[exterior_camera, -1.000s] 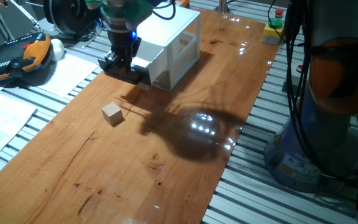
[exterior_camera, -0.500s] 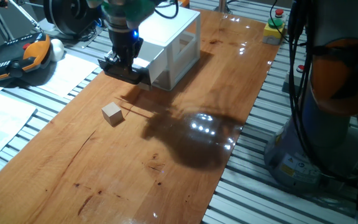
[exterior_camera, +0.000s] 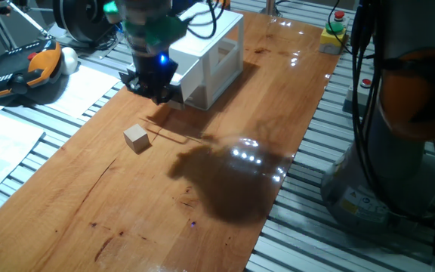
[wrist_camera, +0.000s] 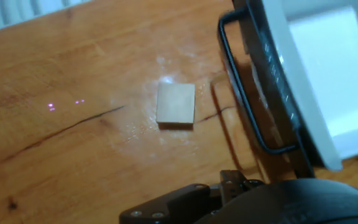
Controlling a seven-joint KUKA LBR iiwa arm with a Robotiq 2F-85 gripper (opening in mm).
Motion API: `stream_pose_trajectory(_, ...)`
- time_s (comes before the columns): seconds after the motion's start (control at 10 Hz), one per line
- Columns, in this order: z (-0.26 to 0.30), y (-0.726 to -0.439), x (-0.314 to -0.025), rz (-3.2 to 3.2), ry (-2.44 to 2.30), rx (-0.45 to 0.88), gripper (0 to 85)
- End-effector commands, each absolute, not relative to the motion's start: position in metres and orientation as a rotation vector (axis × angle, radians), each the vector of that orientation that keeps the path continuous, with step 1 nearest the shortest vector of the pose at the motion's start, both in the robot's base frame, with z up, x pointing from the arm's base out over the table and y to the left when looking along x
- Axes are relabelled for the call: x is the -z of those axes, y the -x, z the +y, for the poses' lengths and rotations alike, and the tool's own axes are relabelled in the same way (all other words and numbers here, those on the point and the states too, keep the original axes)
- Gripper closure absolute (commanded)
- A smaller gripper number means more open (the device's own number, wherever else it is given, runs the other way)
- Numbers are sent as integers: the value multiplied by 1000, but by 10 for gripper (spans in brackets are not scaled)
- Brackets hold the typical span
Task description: Put things in the drawer
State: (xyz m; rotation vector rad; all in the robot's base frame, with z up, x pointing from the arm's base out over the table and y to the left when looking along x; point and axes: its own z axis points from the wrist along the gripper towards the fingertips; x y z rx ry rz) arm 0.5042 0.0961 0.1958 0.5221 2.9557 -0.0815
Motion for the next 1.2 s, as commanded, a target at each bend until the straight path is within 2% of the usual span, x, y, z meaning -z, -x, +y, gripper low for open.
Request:
stream_pose_trajectory(0.0, 96, -505, -195, 2871, -885, 122, 850)
stream_pose_trajectory(0.2, 95, -508, -191, 2700, -1248, 101, 850)
stream_pose_trajectory(0.4, 99, -507, -184, 2610, -1377, 124, 850)
stream_pose_trajectory(1.1, 107, -499, -179, 2546, -1348, 256, 850)
